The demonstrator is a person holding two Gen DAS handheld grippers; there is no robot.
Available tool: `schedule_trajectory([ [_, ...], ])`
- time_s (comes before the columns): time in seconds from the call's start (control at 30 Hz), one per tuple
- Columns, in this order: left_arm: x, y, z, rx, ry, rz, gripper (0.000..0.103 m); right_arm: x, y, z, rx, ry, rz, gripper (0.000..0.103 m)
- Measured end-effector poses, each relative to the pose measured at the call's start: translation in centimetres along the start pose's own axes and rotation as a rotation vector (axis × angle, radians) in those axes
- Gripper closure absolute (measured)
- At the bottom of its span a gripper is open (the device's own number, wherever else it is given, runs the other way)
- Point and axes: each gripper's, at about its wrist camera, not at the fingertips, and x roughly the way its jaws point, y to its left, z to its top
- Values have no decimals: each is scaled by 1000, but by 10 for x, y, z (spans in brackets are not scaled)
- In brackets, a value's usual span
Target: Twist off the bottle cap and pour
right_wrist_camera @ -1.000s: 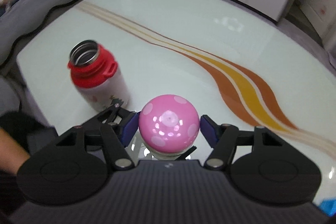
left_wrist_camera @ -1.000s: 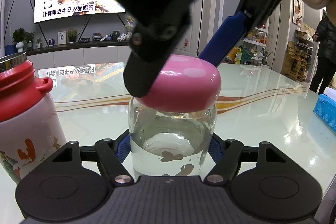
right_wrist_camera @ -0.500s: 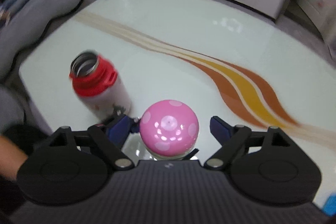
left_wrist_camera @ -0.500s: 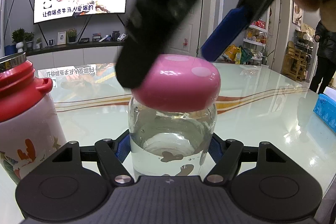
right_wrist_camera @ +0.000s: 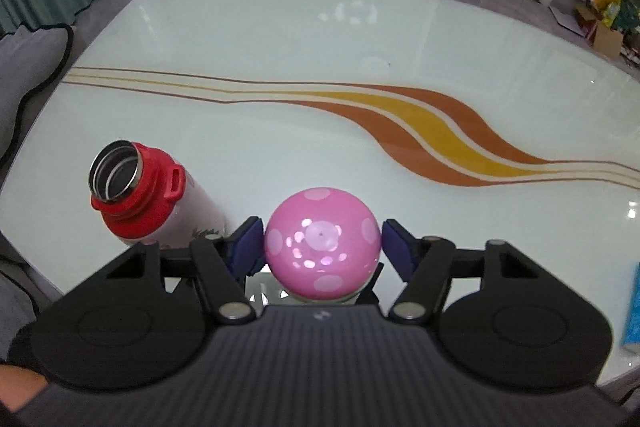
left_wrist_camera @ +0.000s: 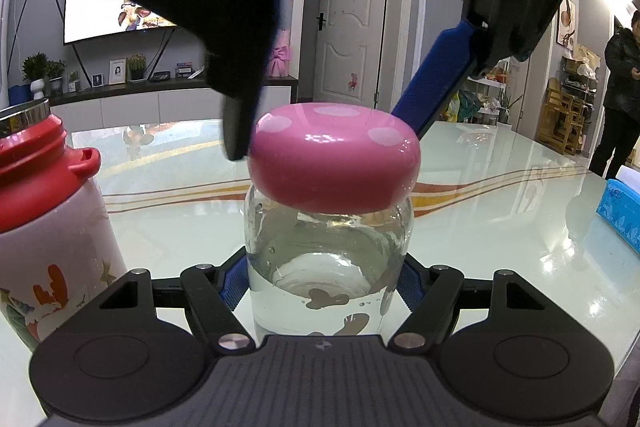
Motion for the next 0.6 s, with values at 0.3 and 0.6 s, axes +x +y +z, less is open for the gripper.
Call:
schedule_trajectory([
  [0.3, 1, 0, -2, 1, -1, 1, 29, 3, -17, -1, -243, -7, 144, 38],
  [0.6, -2, -12, -6, -6, -3, 9, 28, 4, -15, -2, -432, -35, 210, 38],
])
